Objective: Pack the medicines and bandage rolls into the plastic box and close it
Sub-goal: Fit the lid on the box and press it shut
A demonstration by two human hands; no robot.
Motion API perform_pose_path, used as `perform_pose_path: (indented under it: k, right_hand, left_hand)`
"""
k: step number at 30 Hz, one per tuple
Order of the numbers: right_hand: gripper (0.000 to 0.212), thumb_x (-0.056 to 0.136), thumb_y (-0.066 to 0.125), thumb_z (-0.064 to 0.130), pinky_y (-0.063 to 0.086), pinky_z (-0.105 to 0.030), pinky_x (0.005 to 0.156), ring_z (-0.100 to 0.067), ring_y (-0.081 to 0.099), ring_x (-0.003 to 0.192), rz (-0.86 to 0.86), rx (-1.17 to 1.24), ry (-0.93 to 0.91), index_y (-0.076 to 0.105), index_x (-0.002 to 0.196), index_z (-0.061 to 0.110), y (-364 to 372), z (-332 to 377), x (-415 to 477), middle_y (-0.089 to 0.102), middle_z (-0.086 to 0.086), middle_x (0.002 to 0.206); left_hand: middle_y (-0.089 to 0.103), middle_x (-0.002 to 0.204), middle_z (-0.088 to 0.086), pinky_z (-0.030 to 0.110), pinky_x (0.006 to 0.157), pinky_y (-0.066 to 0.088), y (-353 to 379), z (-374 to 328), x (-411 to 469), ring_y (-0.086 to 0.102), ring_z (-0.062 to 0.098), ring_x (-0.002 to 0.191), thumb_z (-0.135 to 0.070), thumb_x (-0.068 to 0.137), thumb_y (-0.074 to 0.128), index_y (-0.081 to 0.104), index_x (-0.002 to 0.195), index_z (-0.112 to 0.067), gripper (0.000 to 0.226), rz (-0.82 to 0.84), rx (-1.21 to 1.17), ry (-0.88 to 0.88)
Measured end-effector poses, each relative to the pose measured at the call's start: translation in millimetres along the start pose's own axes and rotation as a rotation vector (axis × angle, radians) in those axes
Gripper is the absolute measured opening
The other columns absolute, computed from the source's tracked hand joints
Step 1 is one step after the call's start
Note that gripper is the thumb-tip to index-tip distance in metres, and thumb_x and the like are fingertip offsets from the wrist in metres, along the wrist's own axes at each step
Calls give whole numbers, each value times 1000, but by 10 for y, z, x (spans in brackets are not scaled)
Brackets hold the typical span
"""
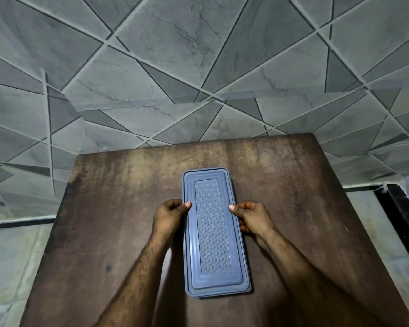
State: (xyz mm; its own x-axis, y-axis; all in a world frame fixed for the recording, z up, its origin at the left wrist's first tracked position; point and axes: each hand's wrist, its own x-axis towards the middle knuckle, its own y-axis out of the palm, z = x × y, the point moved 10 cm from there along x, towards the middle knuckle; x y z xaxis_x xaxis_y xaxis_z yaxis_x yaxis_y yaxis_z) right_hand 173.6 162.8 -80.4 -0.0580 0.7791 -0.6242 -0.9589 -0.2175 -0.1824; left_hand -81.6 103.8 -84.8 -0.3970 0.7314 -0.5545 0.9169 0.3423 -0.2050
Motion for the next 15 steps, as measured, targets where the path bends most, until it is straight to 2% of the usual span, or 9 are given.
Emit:
perform_pose_path:
  k: [3, 6, 8, 11, 13, 15]
  right_hand:
    - [36, 65, 76, 50, 55, -42, 71, -22, 66, 70, -42, -52, -41, 67, 73, 16, 23, 182, 262, 75, -5, 79]
    - [47, 55, 70, 64, 57, -45, 76, -19, 65, 69, -110, -89, -83, 68, 70, 20, 2, 351, 496, 72, 2, 72]
    - [49, 49, 65, 71, 57, -48, 76, -20, 64, 67, -127, -89, -102, 68, 67, 26, 3, 421, 681, 69, 5, 68]
    - [41, 51, 63, 74, 58, -53, 77, -24, 63, 66, -145, -83, -120, 68, 67, 36, 30, 541, 876, 67, 4, 63]
    - [43, 58, 67, 67, 56, -49, 72, -23, 56, 58, -188, -70, -135, 64, 59, 23, 30, 697, 849, 59, 7, 52]
    - [49, 62, 71, 60, 51, -41, 62, -20, 49, 53, -243, -56, -127, 51, 48, 17, 25, 763, 858, 48, 8, 42]
  left_hand:
    - [77, 78, 7, 52, 81, 59, 20, -136, 239, 73, 32, 79, -58, 54, 74, 74, 78, -18, 47, -26, -24, 8]
    - [75, 74, 8, 44, 73, 55, 51, -254, 415, 69, 28, 71, -60, 55, 72, 74, 73, -18, 45, -55, -53, 5]
    - [76, 76, 9, 43, 75, 56, 75, -279, 560, 70, 30, 72, -60, 55, 72, 75, 73, -19, 45, -66, -71, -1]
    - [78, 83, 7, 51, 88, 57, 108, -265, 800, 73, 31, 88, -61, 53, 75, 76, 77, -21, 47, -81, -145, -16]
    - [78, 84, 7, 51, 89, 56, 132, -350, 821, 73, 28, 89, -57, 51, 76, 75, 75, -21, 43, -100, -190, -29]
    - [77, 86, 12, 51, 89, 56, 177, -454, 793, 72, 26, 84, -48, 56, 78, 75, 73, -17, 36, -114, -226, -37]
